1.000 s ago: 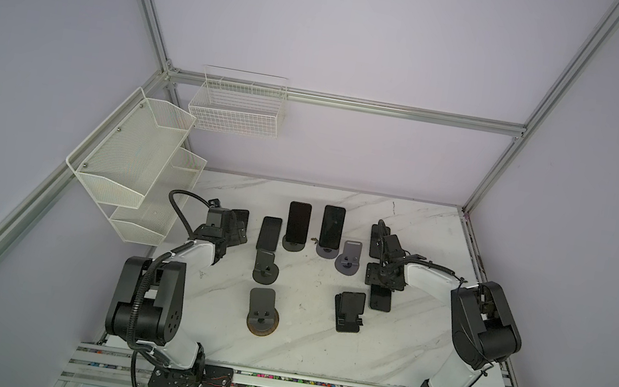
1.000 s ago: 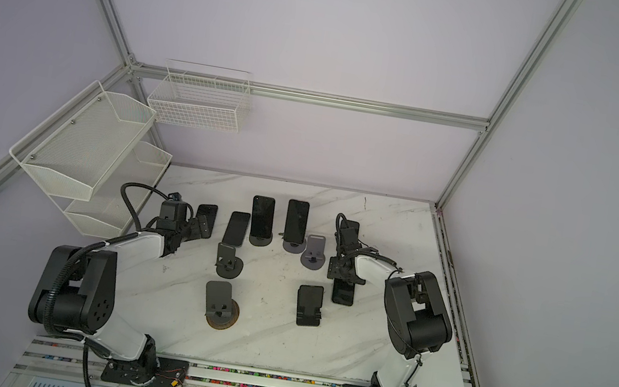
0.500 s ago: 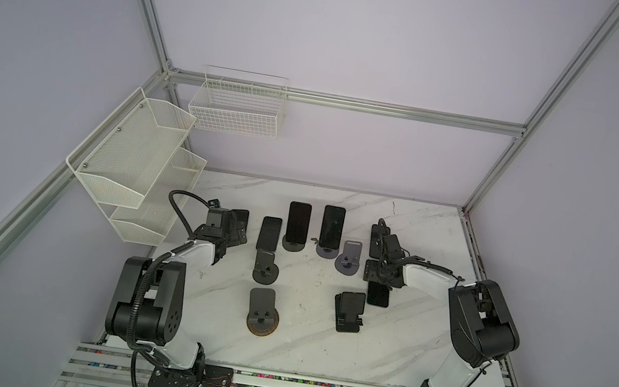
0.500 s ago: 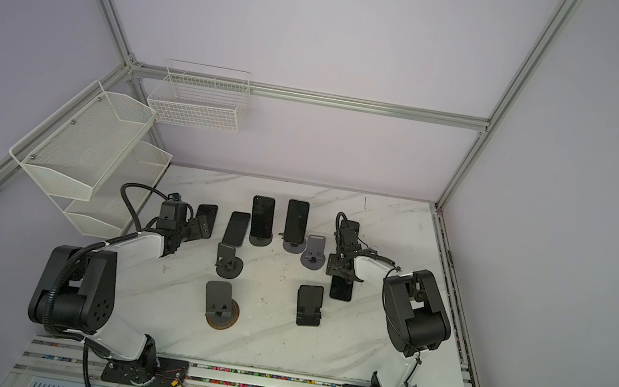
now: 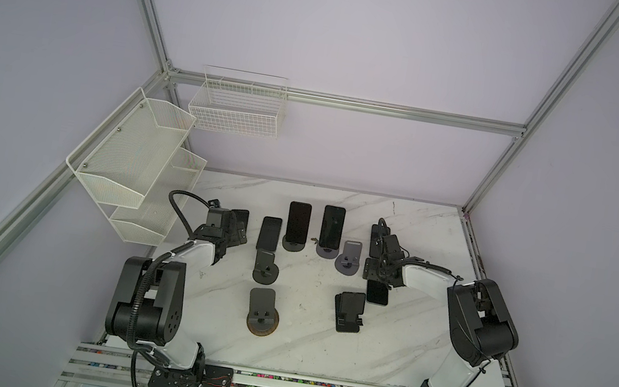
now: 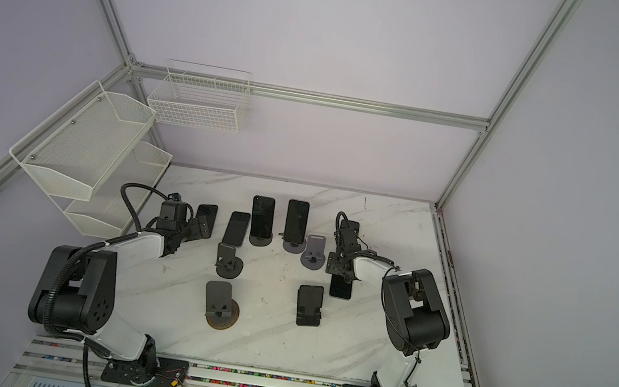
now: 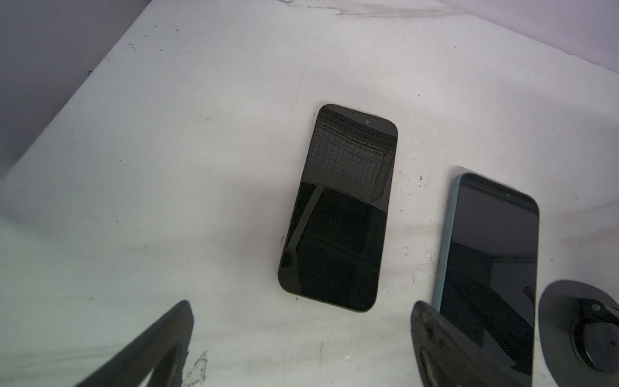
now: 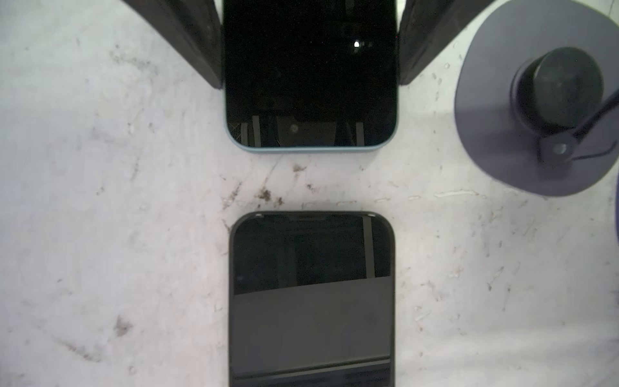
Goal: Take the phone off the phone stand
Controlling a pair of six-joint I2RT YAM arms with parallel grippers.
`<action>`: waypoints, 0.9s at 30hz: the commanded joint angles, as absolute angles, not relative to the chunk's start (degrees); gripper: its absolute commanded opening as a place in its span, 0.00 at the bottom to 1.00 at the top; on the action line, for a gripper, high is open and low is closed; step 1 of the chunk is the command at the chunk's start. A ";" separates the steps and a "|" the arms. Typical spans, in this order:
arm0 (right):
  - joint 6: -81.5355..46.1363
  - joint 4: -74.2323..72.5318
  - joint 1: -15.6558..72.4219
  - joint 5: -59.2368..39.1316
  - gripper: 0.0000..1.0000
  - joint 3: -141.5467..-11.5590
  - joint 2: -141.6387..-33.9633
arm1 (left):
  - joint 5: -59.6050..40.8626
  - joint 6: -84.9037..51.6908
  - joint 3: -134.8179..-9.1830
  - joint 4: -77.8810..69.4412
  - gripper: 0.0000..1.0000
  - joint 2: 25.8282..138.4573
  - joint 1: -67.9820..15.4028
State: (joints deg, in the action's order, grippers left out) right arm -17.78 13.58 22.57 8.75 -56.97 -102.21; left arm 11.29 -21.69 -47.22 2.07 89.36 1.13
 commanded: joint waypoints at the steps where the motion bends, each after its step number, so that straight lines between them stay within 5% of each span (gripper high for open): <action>1: -18.28 19.35 22.69 10.08 0.81 -53.63 -103.13 | 11.27 -21.80 -49.14 0.77 1.00 87.99 1.54; 20: -18.90 6.57 22.63 8.98 0.86 -55.61 -85.87 | 11.47 -21.71 -48.67 0.32 1.00 87.61 1.50; 27: -18.13 -0.39 24.42 2.05 0.87 -62.56 -88.49 | 8.92 -20.83 -49.45 0.62 1.00 88.50 1.43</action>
State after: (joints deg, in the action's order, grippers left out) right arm -18.61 3.29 23.16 4.47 -58.83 -86.87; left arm 9.93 -21.45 -47.22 1.93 89.36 1.13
